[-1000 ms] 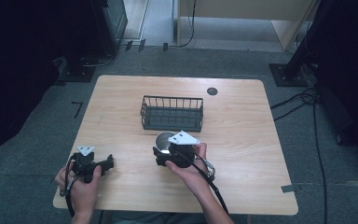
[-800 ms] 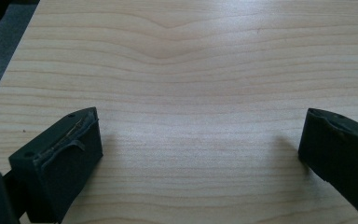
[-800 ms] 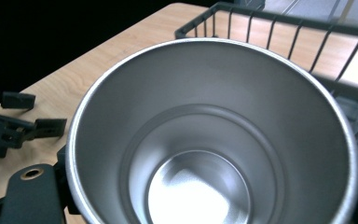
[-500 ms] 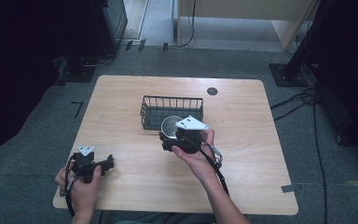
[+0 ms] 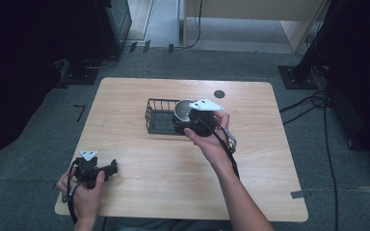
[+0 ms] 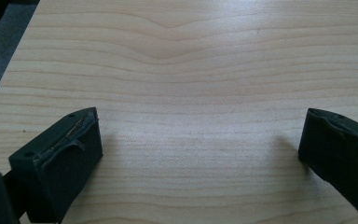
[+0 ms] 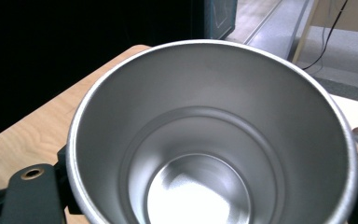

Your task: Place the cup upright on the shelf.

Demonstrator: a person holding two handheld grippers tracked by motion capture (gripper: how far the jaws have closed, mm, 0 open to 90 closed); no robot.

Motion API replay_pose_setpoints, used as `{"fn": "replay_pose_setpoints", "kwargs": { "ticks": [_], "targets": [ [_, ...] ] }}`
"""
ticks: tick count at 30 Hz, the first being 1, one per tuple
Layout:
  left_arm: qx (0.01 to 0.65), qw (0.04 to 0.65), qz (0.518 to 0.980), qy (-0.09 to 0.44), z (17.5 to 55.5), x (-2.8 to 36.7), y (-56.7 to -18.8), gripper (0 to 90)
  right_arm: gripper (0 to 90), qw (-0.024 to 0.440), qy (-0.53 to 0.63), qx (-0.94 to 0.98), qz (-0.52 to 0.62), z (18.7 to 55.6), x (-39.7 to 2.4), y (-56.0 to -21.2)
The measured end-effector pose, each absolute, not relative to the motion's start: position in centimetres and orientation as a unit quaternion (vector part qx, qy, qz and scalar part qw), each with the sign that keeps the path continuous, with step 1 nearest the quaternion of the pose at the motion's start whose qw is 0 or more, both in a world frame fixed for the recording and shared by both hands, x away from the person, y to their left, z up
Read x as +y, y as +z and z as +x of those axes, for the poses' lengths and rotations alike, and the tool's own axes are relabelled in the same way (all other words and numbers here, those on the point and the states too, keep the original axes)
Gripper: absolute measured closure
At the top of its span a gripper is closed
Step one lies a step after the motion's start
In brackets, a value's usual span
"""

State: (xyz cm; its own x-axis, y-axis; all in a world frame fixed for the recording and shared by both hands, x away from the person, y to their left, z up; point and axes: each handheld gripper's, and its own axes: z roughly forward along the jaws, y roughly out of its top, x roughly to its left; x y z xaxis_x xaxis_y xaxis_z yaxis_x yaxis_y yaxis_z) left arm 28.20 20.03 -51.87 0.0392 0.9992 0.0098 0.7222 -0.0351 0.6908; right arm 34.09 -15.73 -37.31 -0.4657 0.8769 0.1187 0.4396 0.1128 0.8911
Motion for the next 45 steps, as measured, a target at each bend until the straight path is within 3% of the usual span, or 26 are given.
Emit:
{"fn": "replay_pose_setpoints", "kwargs": {
  "ticks": [18, 26, 45],
  "targets": [
    [0.642, 0.265, 0.671, 0.261, 28.2, 20.0, -51.9, 0.0, 17.8, 0.247, 0.455, 0.697, 0.496, 39.8, -17.1, -38.0],
    [0.642, 0.265, 0.671, 0.261, 28.2, 20.0, -51.9, 0.0, 17.8, 0.255, 0.426, 0.700, 0.513, 42.0, -17.5, -40.3],
    [0.642, 0.265, 0.671, 0.261, 28.2, 20.0, -51.9, 0.0, 17.7, 0.231, 0.404, 0.715, 0.522, 42.8, -17.6, -43.7]
  ]
}}
